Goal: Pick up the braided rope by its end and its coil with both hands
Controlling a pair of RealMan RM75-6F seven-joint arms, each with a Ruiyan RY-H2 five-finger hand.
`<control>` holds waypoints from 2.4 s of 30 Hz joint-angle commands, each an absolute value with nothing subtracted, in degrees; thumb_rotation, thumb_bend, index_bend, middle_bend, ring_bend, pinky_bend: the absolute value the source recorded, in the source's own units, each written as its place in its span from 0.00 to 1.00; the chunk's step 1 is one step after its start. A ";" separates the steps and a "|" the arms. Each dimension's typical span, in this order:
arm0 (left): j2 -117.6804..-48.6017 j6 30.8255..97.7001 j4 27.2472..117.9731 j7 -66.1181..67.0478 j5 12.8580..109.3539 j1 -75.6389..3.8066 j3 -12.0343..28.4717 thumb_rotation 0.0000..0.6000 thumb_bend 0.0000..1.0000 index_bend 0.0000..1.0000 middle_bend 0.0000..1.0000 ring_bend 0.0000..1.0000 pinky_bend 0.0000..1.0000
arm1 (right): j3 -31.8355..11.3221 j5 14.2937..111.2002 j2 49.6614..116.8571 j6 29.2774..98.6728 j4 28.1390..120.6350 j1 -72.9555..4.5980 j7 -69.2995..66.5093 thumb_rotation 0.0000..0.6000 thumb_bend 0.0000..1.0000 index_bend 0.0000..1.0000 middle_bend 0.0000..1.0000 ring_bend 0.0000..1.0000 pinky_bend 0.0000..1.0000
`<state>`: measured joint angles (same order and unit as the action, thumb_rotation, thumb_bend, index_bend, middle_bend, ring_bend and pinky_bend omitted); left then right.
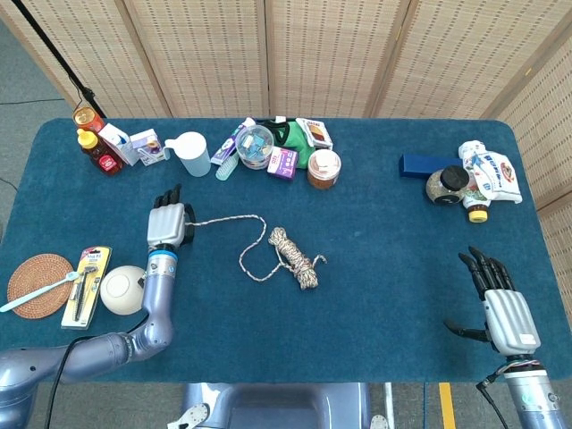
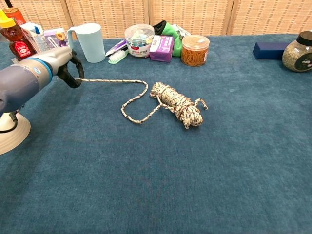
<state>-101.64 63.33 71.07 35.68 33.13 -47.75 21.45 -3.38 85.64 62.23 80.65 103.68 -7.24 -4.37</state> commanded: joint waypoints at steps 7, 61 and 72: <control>-96.24 66.09 79.12 34.76 36.79 -46.09 21.44 1.00 0.46 0.55 0.00 0.00 0.07 | -3.35 85.47 62.56 79.97 103.99 -7.60 -4.00 1.00 0.00 0.00 0.00 0.00 0.00; -73.16 75.58 107.59 30.21 46.65 -40.79 21.07 1.00 0.46 0.55 0.00 0.00 0.07 | -16.61 28.98 99.14 71.88 99.59 -50.58 32.82 1.00 0.00 0.00 0.00 0.00 0.00; -72.98 75.40 106.94 29.36 46.53 -40.69 20.74 1.00 0.46 0.55 0.00 0.00 0.07 | -18.71 25.77 104.01 74.31 97.74 -51.56 35.69 1.00 0.00 0.00 0.00 0.00 0.00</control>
<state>-72.99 75.40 106.95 29.39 46.52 -40.70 20.75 -18.54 25.89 103.69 74.32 98.08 -51.39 35.44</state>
